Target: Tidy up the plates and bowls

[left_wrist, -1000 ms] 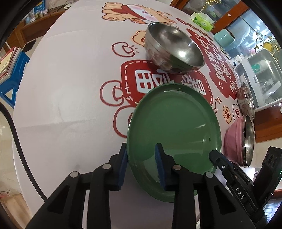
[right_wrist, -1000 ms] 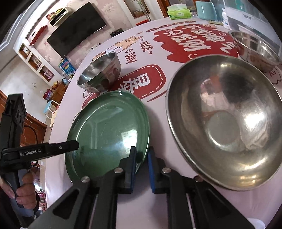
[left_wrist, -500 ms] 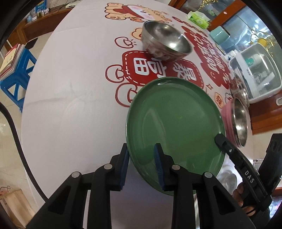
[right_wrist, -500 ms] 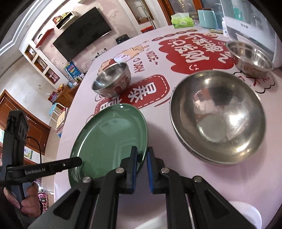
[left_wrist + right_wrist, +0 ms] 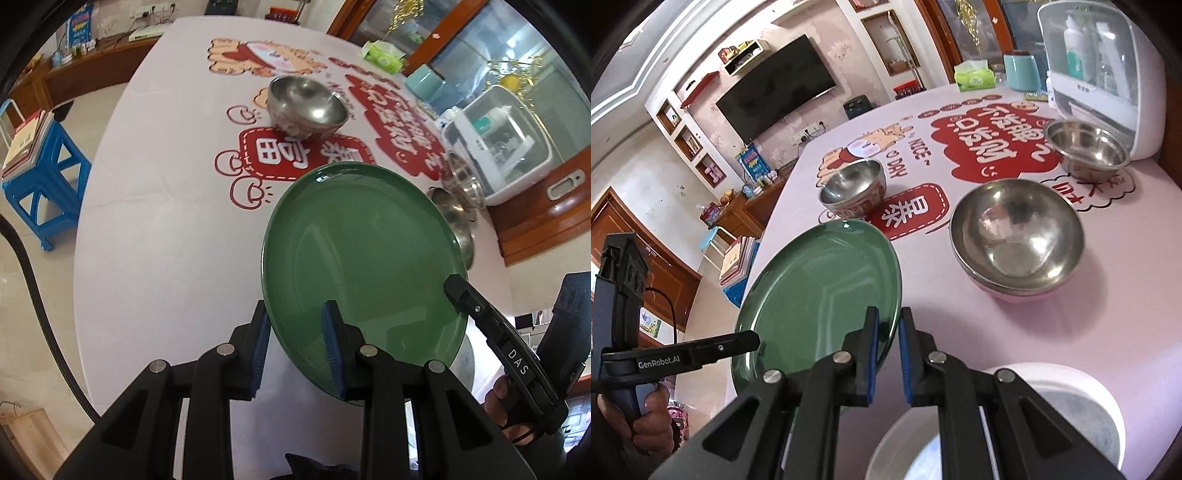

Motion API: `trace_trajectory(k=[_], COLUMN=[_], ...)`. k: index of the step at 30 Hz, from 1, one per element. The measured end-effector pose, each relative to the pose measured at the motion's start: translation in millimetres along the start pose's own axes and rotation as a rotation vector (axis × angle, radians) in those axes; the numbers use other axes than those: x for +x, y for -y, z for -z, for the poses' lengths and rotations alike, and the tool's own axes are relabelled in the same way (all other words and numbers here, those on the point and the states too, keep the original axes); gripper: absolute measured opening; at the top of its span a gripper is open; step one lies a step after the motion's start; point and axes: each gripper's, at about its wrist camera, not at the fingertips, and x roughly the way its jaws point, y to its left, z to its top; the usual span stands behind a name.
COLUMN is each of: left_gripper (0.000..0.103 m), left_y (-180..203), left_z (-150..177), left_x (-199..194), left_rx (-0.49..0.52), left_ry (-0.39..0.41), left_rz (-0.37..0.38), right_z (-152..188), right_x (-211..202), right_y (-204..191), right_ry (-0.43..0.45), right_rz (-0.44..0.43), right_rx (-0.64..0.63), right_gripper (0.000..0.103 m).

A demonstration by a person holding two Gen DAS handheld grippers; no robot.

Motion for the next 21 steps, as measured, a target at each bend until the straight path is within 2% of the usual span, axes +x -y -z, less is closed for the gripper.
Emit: trace_trajectory(k=[13, 21], left_gripper=[0.027, 0.027], left_y=[1.2, -8.2], left_z=[48.0, 77.9], left_x=[-54.2, -78.5], left_rx=[0.107, 0.218], left_ry=[0.052, 0.052], left_rz=[0.094, 0.127], right_z=[46.7, 94.2], right_x=[-68.9, -99.9], right_y=[-34.6, -58.9], right_ry=[0.082, 0.145], right_rz=[0.092, 0.161], right_rx=[0.015, 0.084], right_gripper=[0.011, 0.011])
